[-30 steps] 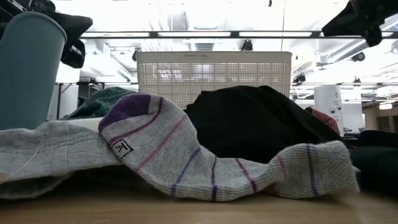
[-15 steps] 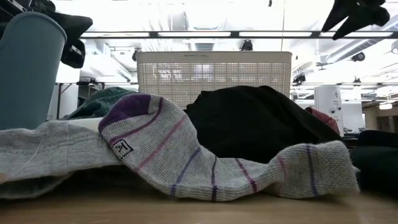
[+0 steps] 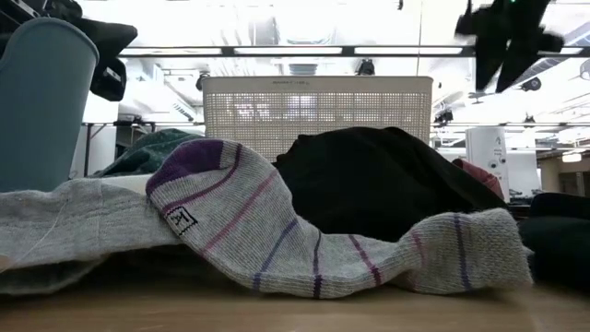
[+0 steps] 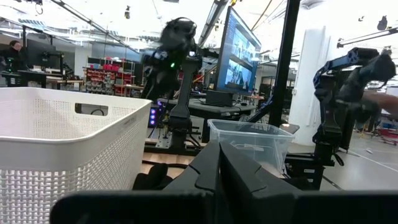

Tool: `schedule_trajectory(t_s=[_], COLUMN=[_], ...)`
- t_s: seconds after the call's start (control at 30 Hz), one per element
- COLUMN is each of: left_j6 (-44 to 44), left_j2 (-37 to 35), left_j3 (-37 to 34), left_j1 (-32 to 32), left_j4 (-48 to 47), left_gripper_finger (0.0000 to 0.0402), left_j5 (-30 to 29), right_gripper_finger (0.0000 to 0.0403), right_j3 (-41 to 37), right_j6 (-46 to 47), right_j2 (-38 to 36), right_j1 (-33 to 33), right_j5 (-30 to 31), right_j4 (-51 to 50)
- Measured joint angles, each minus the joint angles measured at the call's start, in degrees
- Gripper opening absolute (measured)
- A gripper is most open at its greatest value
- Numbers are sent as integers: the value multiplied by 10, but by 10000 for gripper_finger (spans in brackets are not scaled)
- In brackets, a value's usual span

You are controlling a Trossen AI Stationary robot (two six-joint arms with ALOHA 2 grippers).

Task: Pick & Place Cloths
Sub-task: Put the red underwear into the transparent bin

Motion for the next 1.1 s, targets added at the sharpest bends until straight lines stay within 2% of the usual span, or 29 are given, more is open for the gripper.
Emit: schedule_trajectory(t_s=[0.17,0.37,0.6,0.77,0.9,1.1], left_j6=[0,0,0,0,0,0], left_j2=[0,0,0,0,0,0], left_j3=[0,0,0,0,0,0], left_j1=[0,0,0,0,0,0], left_j4=[0,0,0,0,0,0], left_gripper_finger=[16,18,17,18,16,18], left_j5=[0,0,0,0,0,0], right_gripper_finger=[241,241,221,221,221,223], right_j3=[-24,-50,-66,-83,-107,-166], right_j6=[-142,-279,-369,-427,-394,-468], right_j2=[57,89,94,97,92,72], right_j1=[-74,-115,-126,-126,-126,-126], right_j5=[-11,-9,18,98,102,74], right_j4=[-2,45,92,94,128,213])
